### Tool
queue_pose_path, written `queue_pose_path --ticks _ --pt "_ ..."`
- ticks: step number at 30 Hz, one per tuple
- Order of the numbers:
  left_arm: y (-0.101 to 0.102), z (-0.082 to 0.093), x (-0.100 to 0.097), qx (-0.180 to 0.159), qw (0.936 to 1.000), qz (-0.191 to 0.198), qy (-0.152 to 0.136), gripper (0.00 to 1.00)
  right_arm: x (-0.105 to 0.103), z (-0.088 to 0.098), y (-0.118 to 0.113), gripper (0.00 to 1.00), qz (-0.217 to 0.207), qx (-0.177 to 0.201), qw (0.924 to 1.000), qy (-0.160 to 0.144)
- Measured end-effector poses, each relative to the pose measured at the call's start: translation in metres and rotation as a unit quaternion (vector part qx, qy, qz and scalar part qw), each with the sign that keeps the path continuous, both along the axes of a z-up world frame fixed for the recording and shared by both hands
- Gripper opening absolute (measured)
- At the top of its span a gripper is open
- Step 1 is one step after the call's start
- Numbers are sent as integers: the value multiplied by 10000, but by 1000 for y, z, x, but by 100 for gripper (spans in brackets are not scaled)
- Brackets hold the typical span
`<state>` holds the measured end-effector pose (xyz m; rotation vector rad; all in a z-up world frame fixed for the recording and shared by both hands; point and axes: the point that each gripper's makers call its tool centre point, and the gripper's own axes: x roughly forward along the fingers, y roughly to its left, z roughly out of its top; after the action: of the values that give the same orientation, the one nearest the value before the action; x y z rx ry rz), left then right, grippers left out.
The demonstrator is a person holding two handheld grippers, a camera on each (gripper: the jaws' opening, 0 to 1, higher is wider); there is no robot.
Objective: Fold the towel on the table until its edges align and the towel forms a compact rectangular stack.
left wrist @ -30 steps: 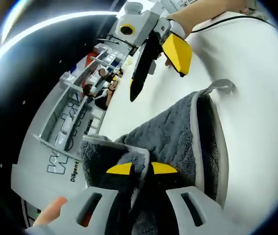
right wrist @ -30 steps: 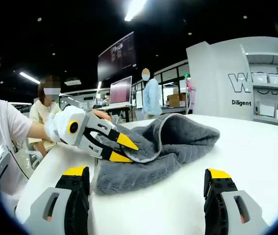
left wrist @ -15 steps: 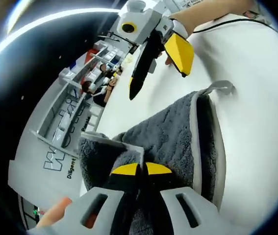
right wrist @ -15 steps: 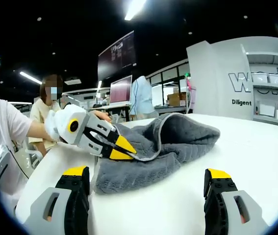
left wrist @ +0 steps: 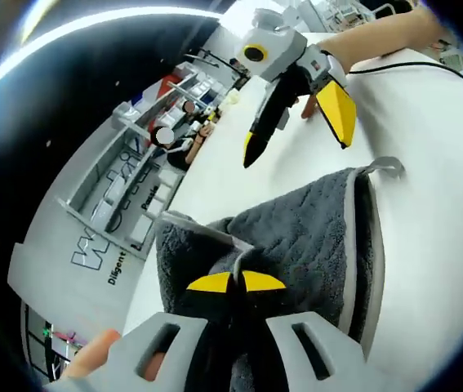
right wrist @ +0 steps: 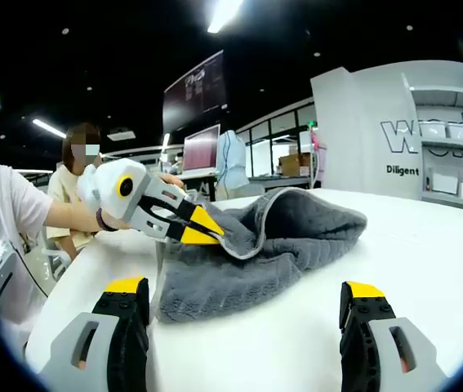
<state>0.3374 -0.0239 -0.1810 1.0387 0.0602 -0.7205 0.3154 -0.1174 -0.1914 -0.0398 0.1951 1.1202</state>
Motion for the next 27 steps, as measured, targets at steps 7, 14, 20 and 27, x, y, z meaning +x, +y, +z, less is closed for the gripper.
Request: queue_pose_path --ticks 7,14,20,27 --pt "11 15 6 -431 9988 218 95 2 0 0 0 99 3 -8 10000 6" --pt "28 30 21 -889 9943 583 -10 2 0 -2 0 99 4 -47 10000 -5" --pt "46 44 29 -1316 9877 846 31 2 -1 -2 0 99 11 -51 10000 3" --pt "72 57 42 -1707 9779 1202 62 2 1 -3 0 99 8 -69 10000 10"
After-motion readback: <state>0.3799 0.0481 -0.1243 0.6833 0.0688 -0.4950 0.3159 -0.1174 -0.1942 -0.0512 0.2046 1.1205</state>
